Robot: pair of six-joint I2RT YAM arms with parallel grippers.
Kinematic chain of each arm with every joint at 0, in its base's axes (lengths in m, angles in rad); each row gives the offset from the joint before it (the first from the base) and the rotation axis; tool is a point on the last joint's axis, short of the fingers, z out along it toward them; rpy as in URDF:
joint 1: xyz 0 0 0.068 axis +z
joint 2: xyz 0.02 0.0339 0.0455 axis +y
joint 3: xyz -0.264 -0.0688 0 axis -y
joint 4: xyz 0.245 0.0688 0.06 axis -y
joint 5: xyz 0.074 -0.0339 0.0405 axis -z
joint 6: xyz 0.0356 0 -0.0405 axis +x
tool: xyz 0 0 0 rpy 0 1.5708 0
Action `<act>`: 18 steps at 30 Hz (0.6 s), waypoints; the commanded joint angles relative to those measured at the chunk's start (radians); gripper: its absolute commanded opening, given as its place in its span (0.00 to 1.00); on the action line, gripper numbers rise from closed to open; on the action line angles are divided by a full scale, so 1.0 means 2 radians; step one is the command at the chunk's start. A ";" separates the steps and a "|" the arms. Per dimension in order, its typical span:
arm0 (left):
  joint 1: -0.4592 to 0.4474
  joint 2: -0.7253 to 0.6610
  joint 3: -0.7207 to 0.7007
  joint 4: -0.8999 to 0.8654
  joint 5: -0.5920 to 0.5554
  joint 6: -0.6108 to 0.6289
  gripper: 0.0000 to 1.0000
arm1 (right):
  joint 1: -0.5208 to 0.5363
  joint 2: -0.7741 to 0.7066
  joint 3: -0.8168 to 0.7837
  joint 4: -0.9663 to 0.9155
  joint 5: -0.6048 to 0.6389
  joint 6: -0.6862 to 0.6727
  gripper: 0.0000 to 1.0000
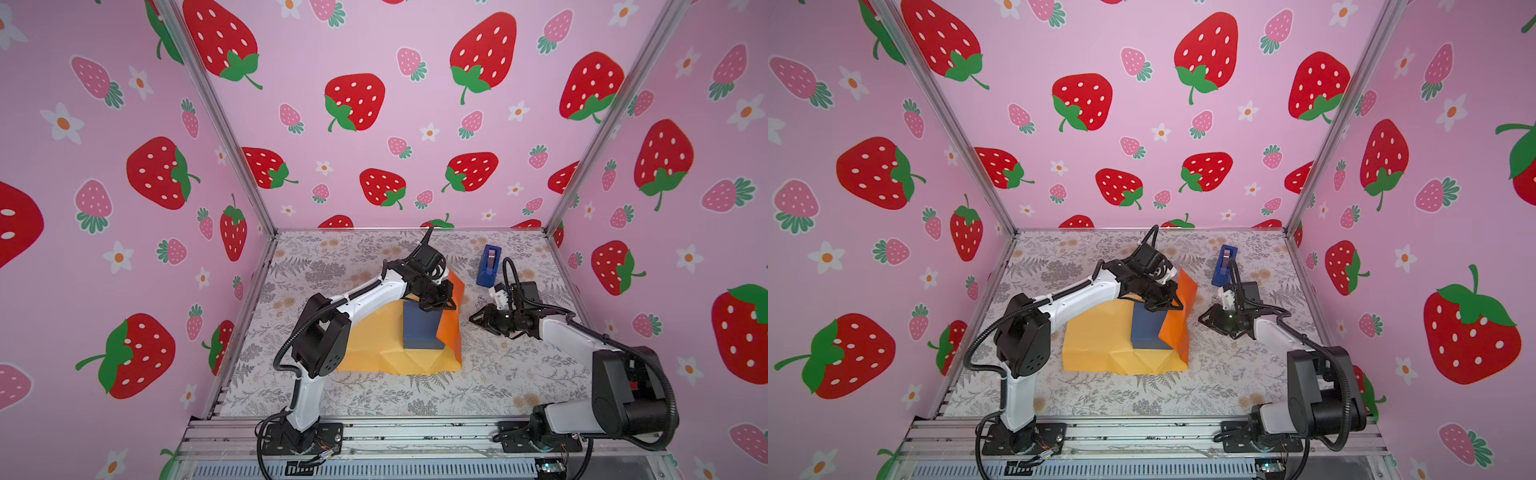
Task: Wrap a gift box in wrapping paper
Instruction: Fold the wrapping paper in the gift box.
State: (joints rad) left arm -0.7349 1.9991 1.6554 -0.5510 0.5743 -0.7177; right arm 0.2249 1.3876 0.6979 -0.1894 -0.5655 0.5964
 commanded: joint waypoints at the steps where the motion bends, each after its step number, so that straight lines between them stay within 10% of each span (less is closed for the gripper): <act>1: -0.003 -0.016 -0.039 -0.013 -0.011 0.009 0.03 | -0.001 -0.015 0.012 -0.025 0.041 -0.003 0.31; 13: -0.001 -0.011 -0.089 0.204 0.095 -0.117 0.05 | 0.003 0.009 0.004 -0.006 0.012 0.002 0.30; 18: -0.013 0.025 -0.034 0.198 0.113 -0.125 0.38 | 0.003 0.009 -0.003 0.005 0.030 0.005 0.34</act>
State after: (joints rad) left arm -0.7399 2.0159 1.4960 -0.1589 0.7563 -0.9531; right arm 0.2272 1.3983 0.7040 -0.1818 -0.5365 0.6075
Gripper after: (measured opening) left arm 0.346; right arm 0.334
